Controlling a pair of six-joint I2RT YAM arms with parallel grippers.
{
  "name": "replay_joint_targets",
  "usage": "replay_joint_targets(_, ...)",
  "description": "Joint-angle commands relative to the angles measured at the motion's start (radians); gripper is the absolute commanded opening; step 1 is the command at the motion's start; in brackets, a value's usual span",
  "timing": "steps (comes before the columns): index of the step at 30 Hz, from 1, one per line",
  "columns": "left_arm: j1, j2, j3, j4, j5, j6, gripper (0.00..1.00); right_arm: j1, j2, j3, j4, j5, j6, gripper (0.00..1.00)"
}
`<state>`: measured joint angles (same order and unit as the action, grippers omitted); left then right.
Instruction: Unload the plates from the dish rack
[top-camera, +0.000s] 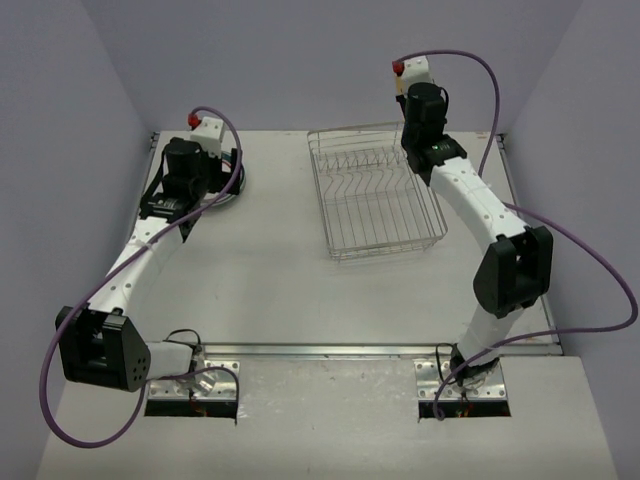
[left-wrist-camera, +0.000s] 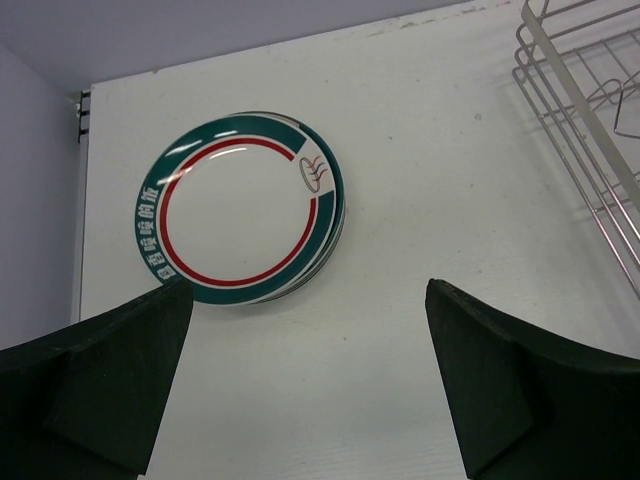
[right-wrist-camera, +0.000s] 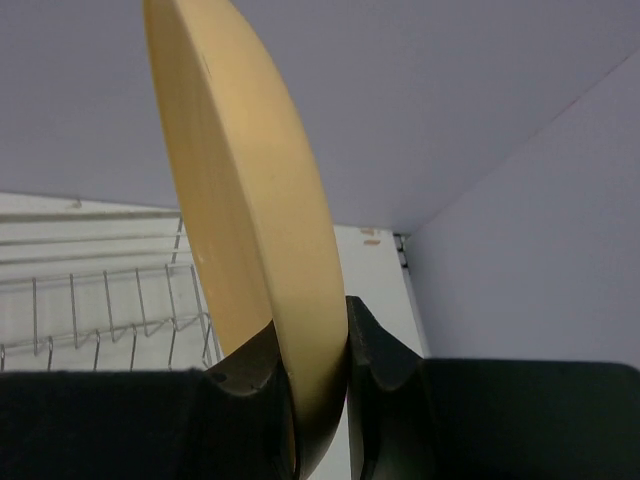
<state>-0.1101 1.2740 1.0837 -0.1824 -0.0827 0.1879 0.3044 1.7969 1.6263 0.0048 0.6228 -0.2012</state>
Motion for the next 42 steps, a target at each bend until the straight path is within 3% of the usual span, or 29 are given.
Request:
replay_joint_targets(1,-0.004,-0.017,0.098,-0.025,0.094,-0.067,1.0,0.069,-0.11,-0.031,0.23,0.046,-0.136,0.0)
replay_joint_targets(5,0.004,-0.054,0.116,-0.046,0.411,-0.141,1.0,0.07,-0.162,0.007,-0.015,-0.106,0.048,0.0)
replay_joint_targets(8,0.004,-0.114,0.06,0.046,0.651,-0.27,1.0,0.069,-0.216,-0.002,-0.197,-0.347,0.239,0.0)
replay_joint_targets(10,0.004,-0.125,0.044,0.074,0.725,-0.313,1.0,0.068,-0.249,-0.037,-0.251,-0.529,0.322,0.0)
replay_joint_targets(11,0.004,-0.125,0.039,0.075,0.748,-0.326,1.0,0.068,-0.274,-0.07,-0.267,-0.679,0.372,0.0)
replay_joint_targets(16,0.004,-0.114,0.03,0.037,0.762,-0.314,0.97,0.074,-0.311,-0.139,-0.281,-1.026,0.503,0.0)
replay_joint_targets(26,0.001,-0.047,0.048,-0.008,0.765,-0.303,0.89,0.116,-0.32,-0.221,-0.239,-1.25,0.631,0.0)
replay_joint_targets(30,0.0,-0.028,0.051,-0.014,0.745,-0.3,0.73,0.12,-0.318,-0.235,-0.224,-1.286,0.651,0.0)
replay_joint_targets(36,0.001,-0.012,0.058,-0.02,0.78,-0.31,0.32,0.12,-0.3,-0.225,-0.226,-1.305,0.667,0.0)
replay_joint_targets(38,0.001,-0.01,0.056,-0.015,0.816,-0.32,0.14,0.12,-0.288,-0.218,-0.232,-1.309,0.672,0.0)
replay_joint_targets(39,0.001,-0.01,0.058,-0.017,0.819,-0.321,0.08,0.12,-0.284,-0.215,-0.236,-1.305,0.673,0.02)
replay_joint_targets(40,0.003,-0.01,0.062,-0.023,0.82,-0.324,0.02,0.12,-0.277,-0.208,-0.244,-1.296,0.673,0.11)
replay_joint_targets(42,0.026,-0.01,0.068,-0.034,0.814,-0.334,0.0,0.12,-0.268,-0.199,-0.256,-1.276,0.672,0.36)
